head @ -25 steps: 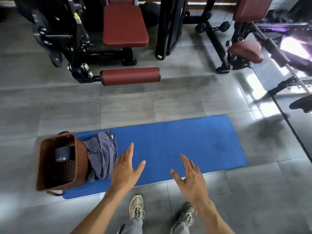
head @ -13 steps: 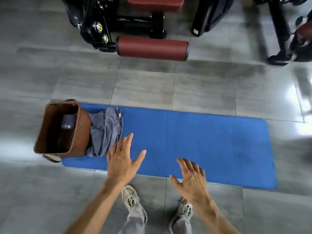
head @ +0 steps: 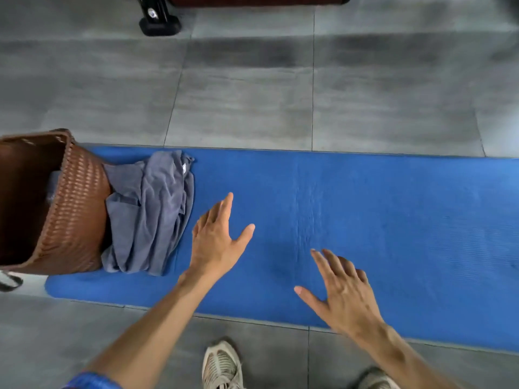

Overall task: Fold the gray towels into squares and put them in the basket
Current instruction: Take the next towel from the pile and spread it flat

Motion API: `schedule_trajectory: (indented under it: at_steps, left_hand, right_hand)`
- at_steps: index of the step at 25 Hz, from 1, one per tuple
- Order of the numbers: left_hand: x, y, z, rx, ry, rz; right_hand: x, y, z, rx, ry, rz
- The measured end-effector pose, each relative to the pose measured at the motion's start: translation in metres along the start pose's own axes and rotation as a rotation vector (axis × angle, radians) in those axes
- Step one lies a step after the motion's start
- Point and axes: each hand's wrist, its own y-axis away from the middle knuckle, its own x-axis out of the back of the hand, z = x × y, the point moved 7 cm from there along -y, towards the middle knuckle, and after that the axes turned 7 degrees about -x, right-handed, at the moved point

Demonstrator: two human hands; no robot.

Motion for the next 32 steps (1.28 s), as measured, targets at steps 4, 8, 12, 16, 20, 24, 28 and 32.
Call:
schedule_trajectory:
  at_steps: [4,8,12,16,20,24,28,32]
  left_hand:
    - [-0.06,-0.038,-0.046,-0.056,-0.05,0.014]
    - [-0.114,-0.057,-0.09,-0.012,-0.034,0.006]
    - [-0.134,-0.062,-0.121,-0.015,-0.095,0.026]
    - [-0.127,-0.064,-0.162,0.023,-0.14,0.073]
    - [-0.096,-0.059,-0.25,0.293,-0.182,0.117]
    - [-0.076,-0.048,-0.3,0.391,-0.302,-0.015]
    - [-0.077,-0.046,-0.306,0.357,-0.316,0.074]
    - [-0.076,-0.051,-0.299,0.339,-0.384,0.109]
  right_hand:
    - [-0.069,-0.048,0.015,0.121,0.079,0.074]
    - [-0.118,-0.087,0.014,0.243,0.163,0.148]
    - [-0.152,-0.112,-0.003,0.324,0.186,0.173]
    - [-0.161,-0.118,-0.02,0.423,0.201,0.209]
    - [-0.168,-0.117,-0.033,0.481,0.197,0.202]
    - [-0.176,-0.114,-0.044,0.515,0.184,0.203]
    - [-0.184,-0.114,-0.05,0.526,0.174,0.15]
    - [-0.179,-0.11,-0.05,0.542,0.114,0.105]
